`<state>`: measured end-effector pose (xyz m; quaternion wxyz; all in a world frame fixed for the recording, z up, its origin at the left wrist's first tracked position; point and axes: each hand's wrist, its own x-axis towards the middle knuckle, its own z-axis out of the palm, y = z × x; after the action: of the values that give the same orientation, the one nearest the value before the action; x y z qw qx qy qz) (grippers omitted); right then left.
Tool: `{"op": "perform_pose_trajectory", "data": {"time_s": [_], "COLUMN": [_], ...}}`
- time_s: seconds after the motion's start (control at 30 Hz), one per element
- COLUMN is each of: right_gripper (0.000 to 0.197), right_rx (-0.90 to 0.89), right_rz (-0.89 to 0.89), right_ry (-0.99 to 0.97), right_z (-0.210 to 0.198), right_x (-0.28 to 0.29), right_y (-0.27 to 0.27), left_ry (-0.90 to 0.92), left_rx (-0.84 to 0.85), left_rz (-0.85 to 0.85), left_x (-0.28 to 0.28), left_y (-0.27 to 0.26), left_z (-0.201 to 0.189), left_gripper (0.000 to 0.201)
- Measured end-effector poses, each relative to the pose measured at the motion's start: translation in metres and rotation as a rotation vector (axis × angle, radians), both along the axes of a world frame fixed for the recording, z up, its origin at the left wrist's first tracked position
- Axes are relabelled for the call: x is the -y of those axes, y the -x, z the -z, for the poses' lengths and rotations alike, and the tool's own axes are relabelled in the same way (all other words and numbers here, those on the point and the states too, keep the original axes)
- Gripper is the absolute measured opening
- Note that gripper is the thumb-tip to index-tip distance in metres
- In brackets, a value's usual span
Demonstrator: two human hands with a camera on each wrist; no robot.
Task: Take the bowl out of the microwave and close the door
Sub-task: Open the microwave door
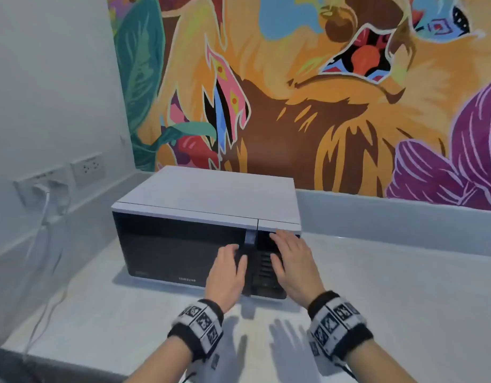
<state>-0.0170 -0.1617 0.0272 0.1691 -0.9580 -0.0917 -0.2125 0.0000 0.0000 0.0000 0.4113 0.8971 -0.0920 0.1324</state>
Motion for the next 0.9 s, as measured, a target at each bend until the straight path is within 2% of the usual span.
{"op": "perform_pose_trajectory", "data": {"time_s": [0.1, 0.17, 0.23, 0.3, 0.57, 0.73, 0.83, 0.9], "right_gripper": [0.062, 0.071, 0.075, 0.077, 0.070, 0.057, 0.057, 0.057], "right_rx": [-0.057, -0.101, -0.084, -0.091, -0.126, -0.157, -0.191, -0.225], "right_rz": [0.062, 0.067, 0.068, 0.056, 0.016, 0.026, 0.021, 0.003], "right_ry": [0.191, 0.243, 0.285, 0.288, 0.234, 0.225, 0.206, 0.190], "right_z": [-0.002, 0.001, 0.008, 0.007, 0.008, 0.003, -0.002, -0.008], "right_x": [-0.008, -0.011, -0.009, -0.006, -0.001, -0.003, -0.003, -0.004], "right_y": [-0.027, -0.034, -0.036, -0.037, -0.038, -0.037, -0.035, -0.032], "left_ry": [0.121, 0.286, 0.420, 0.457, 0.474, 0.475, 0.344, 0.163], "left_rx": [-0.229, -0.350, -0.382, -0.368, -0.332, -0.351, -0.361, -0.202], "left_rz": [-0.047, -0.035, -0.020, -0.005, -0.013, 0.026, 0.024, -0.150], "left_x": [0.025, 0.036, 0.039, 0.040, 0.038, 0.018, 0.008, 0.004], "left_y": [-0.022, -0.030, -0.031, -0.030, -0.018, 0.008, 0.015, 0.023], "left_z": [-0.013, -0.014, -0.011, -0.012, -0.008, 0.001, -0.003, -0.008], "left_gripper": [0.045, 0.051, 0.046, 0.038, 0.034, 0.033, 0.032, 0.026]}}
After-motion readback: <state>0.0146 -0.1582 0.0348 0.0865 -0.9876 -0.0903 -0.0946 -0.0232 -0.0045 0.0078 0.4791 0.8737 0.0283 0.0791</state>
